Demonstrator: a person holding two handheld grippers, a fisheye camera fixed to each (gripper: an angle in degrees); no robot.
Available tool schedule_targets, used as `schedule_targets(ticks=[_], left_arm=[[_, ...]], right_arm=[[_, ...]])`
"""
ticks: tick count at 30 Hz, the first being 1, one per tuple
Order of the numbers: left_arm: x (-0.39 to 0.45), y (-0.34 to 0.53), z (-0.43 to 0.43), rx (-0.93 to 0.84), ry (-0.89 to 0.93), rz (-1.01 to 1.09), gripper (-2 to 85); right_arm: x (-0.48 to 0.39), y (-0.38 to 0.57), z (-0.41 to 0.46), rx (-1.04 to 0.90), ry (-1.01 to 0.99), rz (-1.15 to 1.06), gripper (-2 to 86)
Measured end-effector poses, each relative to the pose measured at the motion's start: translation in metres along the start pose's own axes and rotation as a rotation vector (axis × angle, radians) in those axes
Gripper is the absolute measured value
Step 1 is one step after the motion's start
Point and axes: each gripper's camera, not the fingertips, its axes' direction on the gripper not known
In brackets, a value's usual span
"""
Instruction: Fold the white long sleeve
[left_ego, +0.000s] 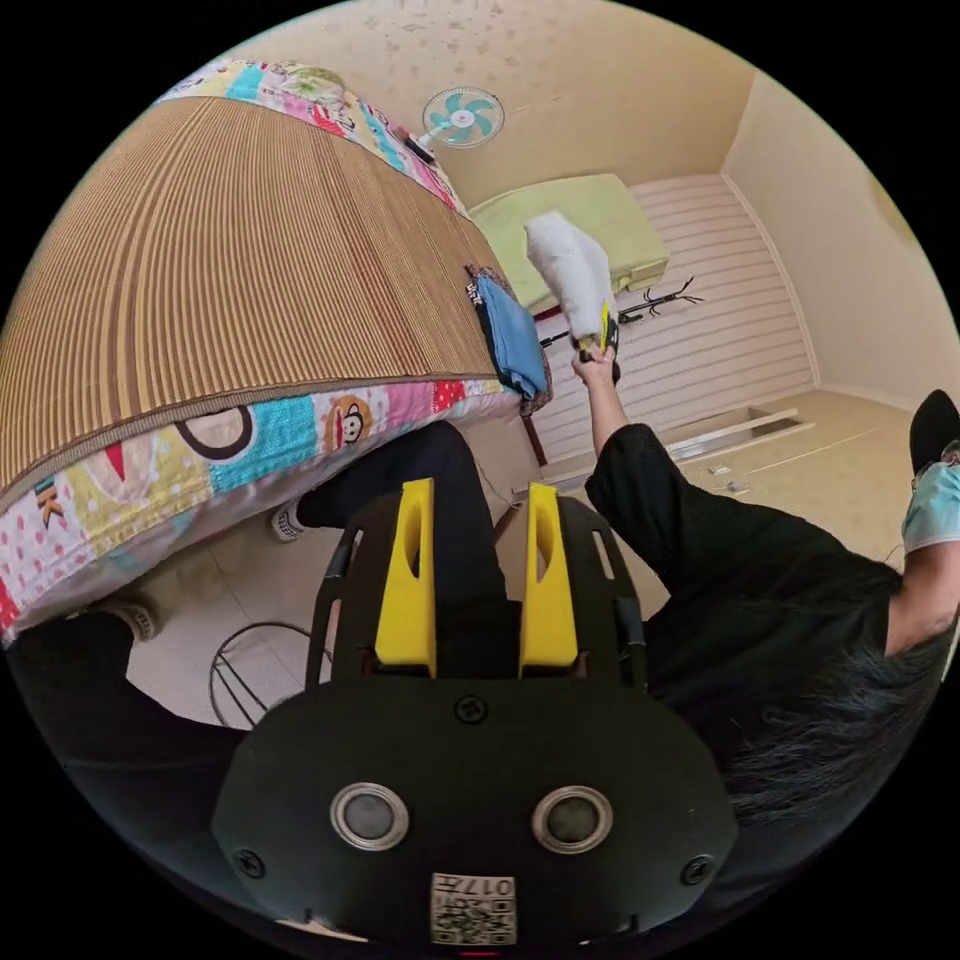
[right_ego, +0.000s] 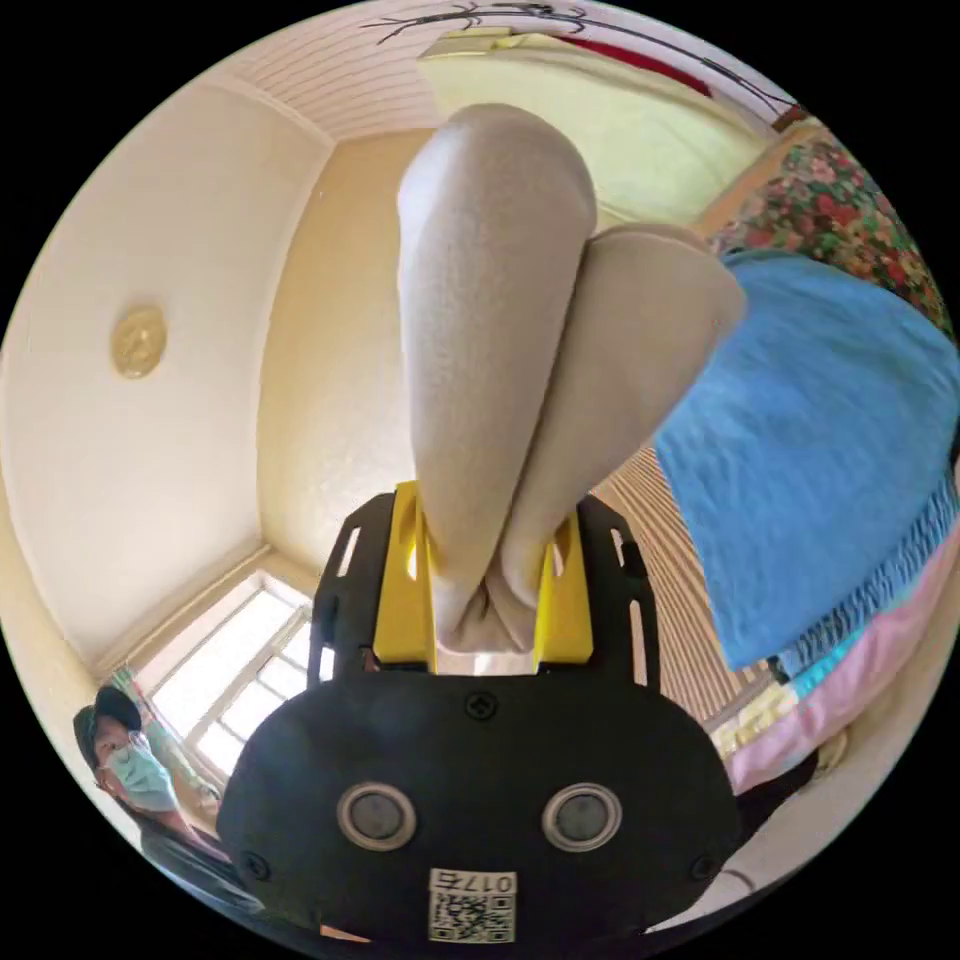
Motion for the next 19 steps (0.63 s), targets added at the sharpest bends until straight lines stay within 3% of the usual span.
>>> schedule_targets(ticks=[2, 6, 11, 15, 19], left_arm=[[-0.005, 0.003, -0.014, 0.041, -0.032, -0.017, 13.4], [-0.015, 0.014, -0.062, 0.161, -0.222, -0.064, 12.8], [-0.013, 0.034, -0.167, 0.418, -0.677, -0.129, 12.2], [0.014, 0.037, -0.274, 0.645, -1.162, -0.195, 13.3], [0.005, 0.031, -0.349, 0.761, -1.293, -0.325, 17.0]], right_arm=[[0.071, 0.032, -0.048, 0.068, 0.220, 0.234, 9.8], [0.099, 0.118, -0.084, 0.008, 0.296, 0.186, 3.1], [0.074, 0.247, -0.059, -0.251, 0.544, -0.016, 0.7], [0.032, 0.292, -0.015, -0.404, 0.529, -0.238, 0.4], [-0.009, 0.314, 0.035, -0.505, 0.493, -0.399, 0.5]])
